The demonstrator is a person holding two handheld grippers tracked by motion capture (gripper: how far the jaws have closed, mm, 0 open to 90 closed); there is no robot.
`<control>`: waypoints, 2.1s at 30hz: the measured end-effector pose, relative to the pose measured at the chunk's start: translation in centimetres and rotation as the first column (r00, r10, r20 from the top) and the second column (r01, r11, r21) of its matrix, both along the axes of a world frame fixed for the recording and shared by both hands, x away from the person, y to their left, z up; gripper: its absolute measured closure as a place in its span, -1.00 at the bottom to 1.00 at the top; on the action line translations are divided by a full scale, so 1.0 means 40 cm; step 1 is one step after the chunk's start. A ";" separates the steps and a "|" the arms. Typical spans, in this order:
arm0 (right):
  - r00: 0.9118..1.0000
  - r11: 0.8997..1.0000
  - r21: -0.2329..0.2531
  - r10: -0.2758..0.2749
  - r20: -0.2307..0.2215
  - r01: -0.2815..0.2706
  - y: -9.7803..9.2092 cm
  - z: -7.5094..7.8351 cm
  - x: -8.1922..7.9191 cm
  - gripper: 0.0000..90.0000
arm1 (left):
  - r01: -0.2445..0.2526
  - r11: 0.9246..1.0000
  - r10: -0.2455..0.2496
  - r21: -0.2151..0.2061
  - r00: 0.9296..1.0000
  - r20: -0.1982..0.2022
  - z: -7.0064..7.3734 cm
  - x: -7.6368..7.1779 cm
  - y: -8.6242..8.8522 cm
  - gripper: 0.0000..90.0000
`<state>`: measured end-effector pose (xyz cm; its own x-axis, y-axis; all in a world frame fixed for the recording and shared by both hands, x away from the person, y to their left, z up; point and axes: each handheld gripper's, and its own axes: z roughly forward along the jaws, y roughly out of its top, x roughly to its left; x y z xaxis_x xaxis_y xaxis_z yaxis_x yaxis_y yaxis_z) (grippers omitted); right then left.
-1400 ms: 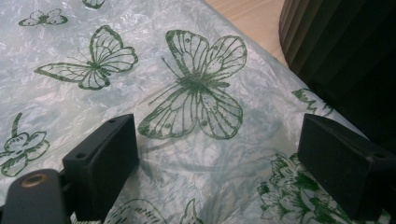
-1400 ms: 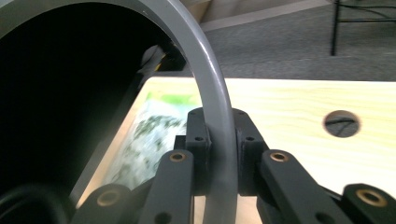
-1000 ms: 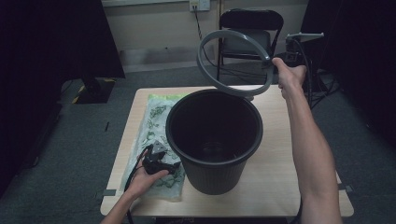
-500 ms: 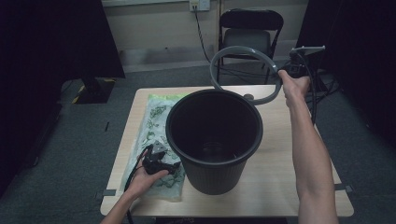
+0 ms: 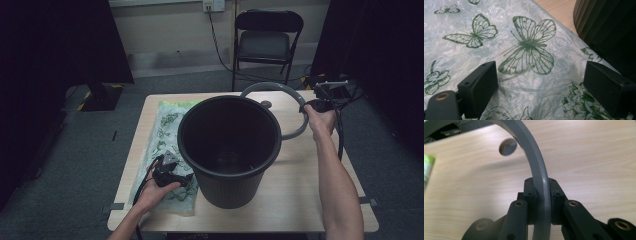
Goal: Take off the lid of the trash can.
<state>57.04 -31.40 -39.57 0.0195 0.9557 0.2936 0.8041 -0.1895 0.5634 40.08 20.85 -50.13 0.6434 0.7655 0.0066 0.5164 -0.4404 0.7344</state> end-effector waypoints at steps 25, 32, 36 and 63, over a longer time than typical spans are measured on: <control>0.993 0.985 -0.170 -0.050 -0.108 0.031 -0.052 -0.182 -0.040 0.77 | -0.012 1.000 0.012 -0.007 1.000 -0.005 -0.001 0.002 0.028 -0.75; 0.992 0.981 -0.192 -0.049 -0.115 0.026 -0.041 -0.181 -0.039 0.72 | -0.028 1.000 0.028 0.004 1.000 -0.004 0.000 0.002 0.028 -0.76; 0.993 0.982 -0.185 -0.048 -0.110 0.027 -0.039 -0.182 -0.039 0.62 | -0.025 1.000 0.025 0.005 1.000 -0.003 -0.001 0.002 0.029 -0.76; 0.935 0.921 -0.217 0.347 0.074 -0.324 0.094 -0.114 -0.335 0.09 | -0.073 0.992 0.077 0.098 0.996 -0.033 0.029 0.014 0.063 -0.58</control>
<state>43.63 -27.65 -44.11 -0.3337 0.9393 0.0803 0.7325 0.2047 0.6493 40.64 23.36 -48.97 0.5852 0.8086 0.0606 0.5767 -0.4675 0.6700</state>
